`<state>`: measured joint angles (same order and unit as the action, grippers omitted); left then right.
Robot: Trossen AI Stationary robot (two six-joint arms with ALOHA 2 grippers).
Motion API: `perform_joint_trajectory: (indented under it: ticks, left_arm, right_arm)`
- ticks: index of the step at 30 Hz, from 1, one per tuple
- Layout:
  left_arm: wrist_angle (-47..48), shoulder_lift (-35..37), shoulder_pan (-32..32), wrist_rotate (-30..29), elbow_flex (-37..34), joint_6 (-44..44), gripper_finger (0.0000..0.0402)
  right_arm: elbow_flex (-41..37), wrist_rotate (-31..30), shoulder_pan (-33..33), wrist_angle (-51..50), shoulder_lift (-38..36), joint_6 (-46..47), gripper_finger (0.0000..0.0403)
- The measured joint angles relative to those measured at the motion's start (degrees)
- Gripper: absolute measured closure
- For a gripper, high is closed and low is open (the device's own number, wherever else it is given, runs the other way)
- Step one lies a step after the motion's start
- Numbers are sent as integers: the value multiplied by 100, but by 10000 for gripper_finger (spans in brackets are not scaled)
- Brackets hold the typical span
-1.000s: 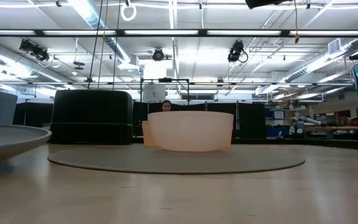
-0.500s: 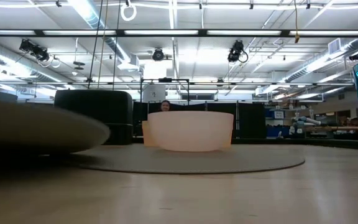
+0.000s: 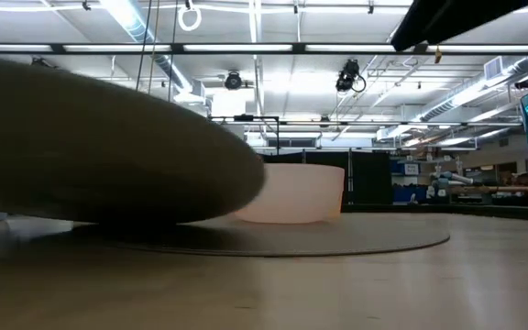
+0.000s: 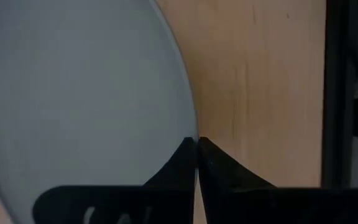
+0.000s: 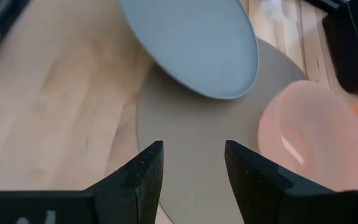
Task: Arrange a breakfast setting
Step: Put the light blue plate on the gray mat, then put the brown toasted bread on the light blue plate
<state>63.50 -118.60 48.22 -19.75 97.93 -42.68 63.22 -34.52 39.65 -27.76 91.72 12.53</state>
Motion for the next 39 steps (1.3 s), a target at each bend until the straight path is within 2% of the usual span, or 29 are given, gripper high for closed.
perform_joint_trajectory:
  ticks: [7,13,20,25,27,28,31,34,39]
  left_arm:
    - [-310,-329,-264,28,2,530,392]
    - [-289,-726,-360,136,0,591,386]
    - [-188,-660,-423,170,0,552,330]
    - [-174,-304,-403,654,0,492,286]
    - [10,-43,-374,670,0,365,276]
    - [137,117,-363,526,0,289,273]
    - [415,637,-332,-666,-15,250,271]
    - [30,1316,-478,-1608,-464,446,270]
    - [-1452,2814,-1084,-1788,-2460,1020,270]
  right_arm:
    - [0,250,-76,-410,2,338,224]
    - [0,444,-69,-425,4,442,222]
    - [0,437,-72,-432,-1,363,204]
    - [-1,240,-272,-511,-163,-62,195]
    - [-2,69,-482,-683,-220,-224,195]
    - [-2,-62,-628,-735,-251,-306,196]
    - [-2,-273,-1267,-531,-329,-446,196]
    - [-2,-209,-1996,-319,-332,-657,196]
    - [-2,-49,-2889,85,-332,-1120,195]
